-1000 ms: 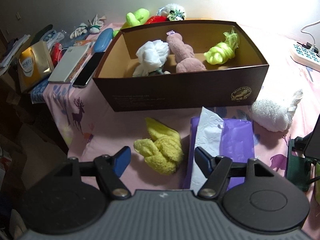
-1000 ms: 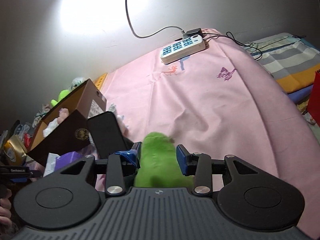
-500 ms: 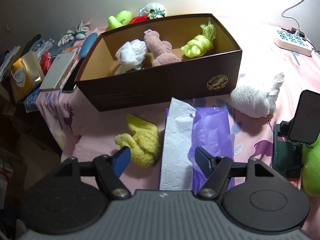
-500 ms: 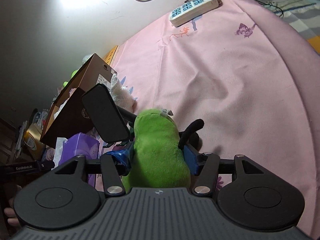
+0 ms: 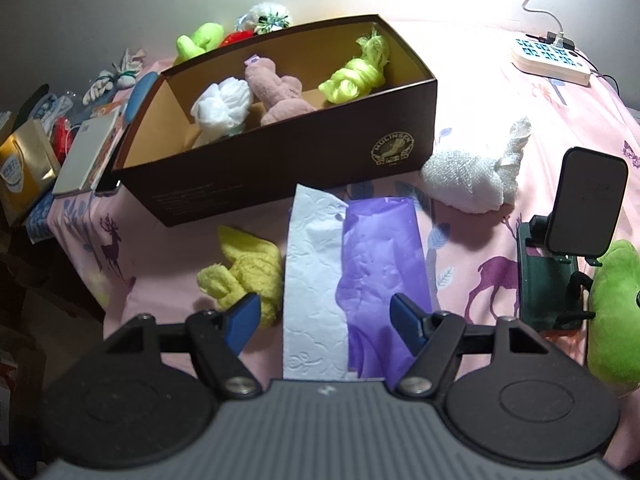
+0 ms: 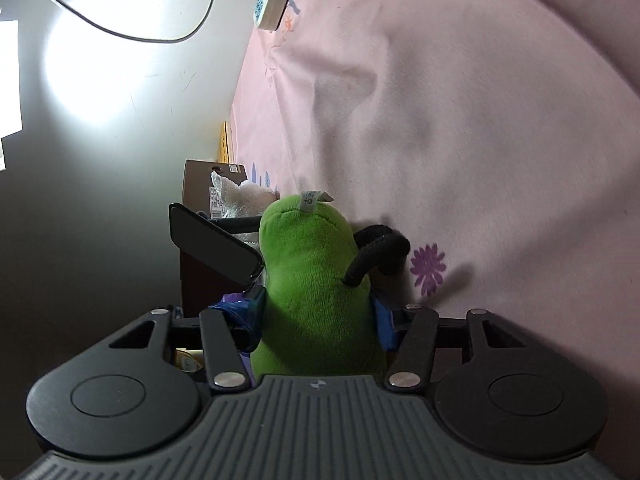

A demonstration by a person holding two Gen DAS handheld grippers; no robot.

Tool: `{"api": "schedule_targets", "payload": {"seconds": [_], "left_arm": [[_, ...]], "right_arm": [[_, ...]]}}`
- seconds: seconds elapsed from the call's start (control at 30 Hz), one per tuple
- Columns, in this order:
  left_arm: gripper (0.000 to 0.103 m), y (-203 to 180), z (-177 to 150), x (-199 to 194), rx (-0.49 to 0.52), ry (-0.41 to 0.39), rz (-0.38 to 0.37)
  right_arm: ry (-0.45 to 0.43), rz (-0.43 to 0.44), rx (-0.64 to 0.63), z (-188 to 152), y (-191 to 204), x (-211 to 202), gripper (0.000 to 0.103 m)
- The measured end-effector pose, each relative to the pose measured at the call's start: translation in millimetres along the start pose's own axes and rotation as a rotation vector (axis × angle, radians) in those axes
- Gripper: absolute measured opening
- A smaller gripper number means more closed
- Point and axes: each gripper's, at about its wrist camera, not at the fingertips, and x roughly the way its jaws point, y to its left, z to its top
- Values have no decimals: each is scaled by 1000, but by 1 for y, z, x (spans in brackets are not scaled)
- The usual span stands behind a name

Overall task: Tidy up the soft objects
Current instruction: 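Lift the pear plush with the right gripper and carry it over the box, then lower the pear plush into the box and open the right gripper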

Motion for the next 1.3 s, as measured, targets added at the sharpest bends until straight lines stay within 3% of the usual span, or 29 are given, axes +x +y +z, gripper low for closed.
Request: {"api": "schedule_targets", "payload": {"seconds": [0.23, 0.4, 0.57, 0.73, 1.03, 1.3], "left_arm": [[72, -9, 6, 4, 54, -6, -51], [72, -1, 14, 4, 68, -29, -77], [72, 23, 18, 8, 43, -30, -77], [72, 58, 15, 15, 2, -20, -64], [73, 135, -2, 35, -94, 21, -14], [73, 182, -25, 55, -151, 86, -18]], "right_arm": [[-64, 56, 40, -12, 11, -33, 39], [-119, 153, -20, -9, 54, -51, 39], [-113, 233, -149, -3, 125, -34, 39], [-69, 242, -265, 6, 191, 15, 39], [-31, 110, -415, 28, 267, 137, 39], [-20, -105, -558, 24, 298, 235, 39]]}}
